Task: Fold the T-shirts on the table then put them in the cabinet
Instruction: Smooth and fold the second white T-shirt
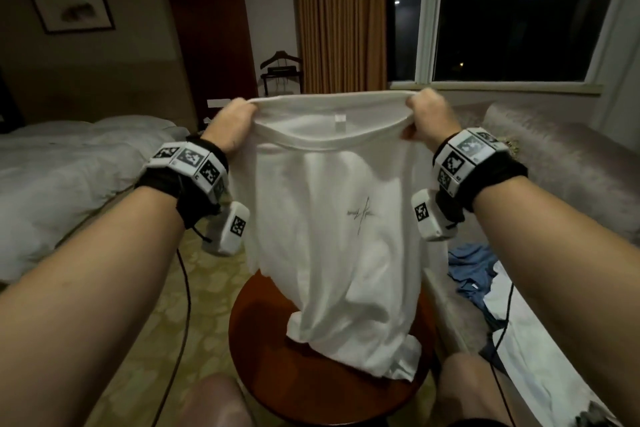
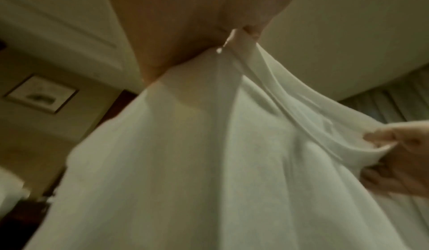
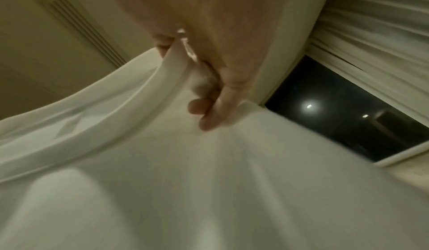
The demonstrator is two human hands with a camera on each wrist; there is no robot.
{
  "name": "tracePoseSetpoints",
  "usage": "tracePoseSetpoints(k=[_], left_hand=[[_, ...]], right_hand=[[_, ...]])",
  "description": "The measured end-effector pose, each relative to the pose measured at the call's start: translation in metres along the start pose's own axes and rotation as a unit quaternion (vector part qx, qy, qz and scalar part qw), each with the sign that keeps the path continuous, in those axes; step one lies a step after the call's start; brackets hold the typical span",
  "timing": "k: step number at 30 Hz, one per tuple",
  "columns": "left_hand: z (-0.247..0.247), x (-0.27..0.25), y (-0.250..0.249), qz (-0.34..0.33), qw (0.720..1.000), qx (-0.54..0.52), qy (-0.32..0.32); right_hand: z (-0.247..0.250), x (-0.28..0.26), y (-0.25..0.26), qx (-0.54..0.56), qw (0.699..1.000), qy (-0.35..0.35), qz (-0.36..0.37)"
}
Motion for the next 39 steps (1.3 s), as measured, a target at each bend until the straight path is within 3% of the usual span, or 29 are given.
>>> tracePoseSetpoints(k=[5,8,15,18,22,26,29,33,36,39], left_hand=[[0.050,-0.003,-0.053,-0.050,0.994,-0.043,-0.086],[0.077,-0.017,-0.083,-0.090,0.985,-0.113,-0.093],[0.118,-0.017,-0.118,-0.116,0.976,-0.099,-0.153],[0.114,-0.004,-0.100,-0.098,0.986,-0.055,-0.125],[0.072,0.017,-0.051,-0.046,0.997,0.066,-0.008],[-0.006,0.032,0.041,0.032,0.978,0.166,0.125],[-0.072,0.030,0.117,0.148,0.956,0.167,0.191],[-0.146,0.020,0.201,0.244,0.915,0.173,0.271],[-0.190,0.024,0.257,0.278,0.886,0.189,0.320],[-0.229,0.033,0.305,0.279,0.874,0.212,0.336]], right_hand=[[0.031,-0.019,0.061,0.027,0.983,-0.158,0.085],[0.051,-0.025,0.090,0.073,0.960,-0.230,0.141],[0.067,-0.041,0.134,0.175,0.904,-0.304,0.244],[0.060,-0.038,0.125,0.142,0.908,-0.310,0.242],[0.035,-0.014,0.085,0.056,0.958,-0.236,0.154],[-0.019,0.023,0.000,-0.069,0.995,-0.075,0.006],[-0.072,0.044,-0.088,-0.125,0.983,0.038,-0.131],[-0.134,0.051,-0.190,-0.174,0.938,0.112,-0.278],[-0.173,0.066,-0.253,-0.170,0.909,0.125,-0.358],[-0.207,0.083,-0.302,-0.122,0.892,0.139,-0.413]])
Point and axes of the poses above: each hand's wrist, its own x-axis towards the middle knuckle, its own z-axis out of the back of the hand, y = z × x, the point moved 1 cm from there along x, towards the middle knuckle, and after that the axes turned 2 degrees about -z, right-handed, at the moved point
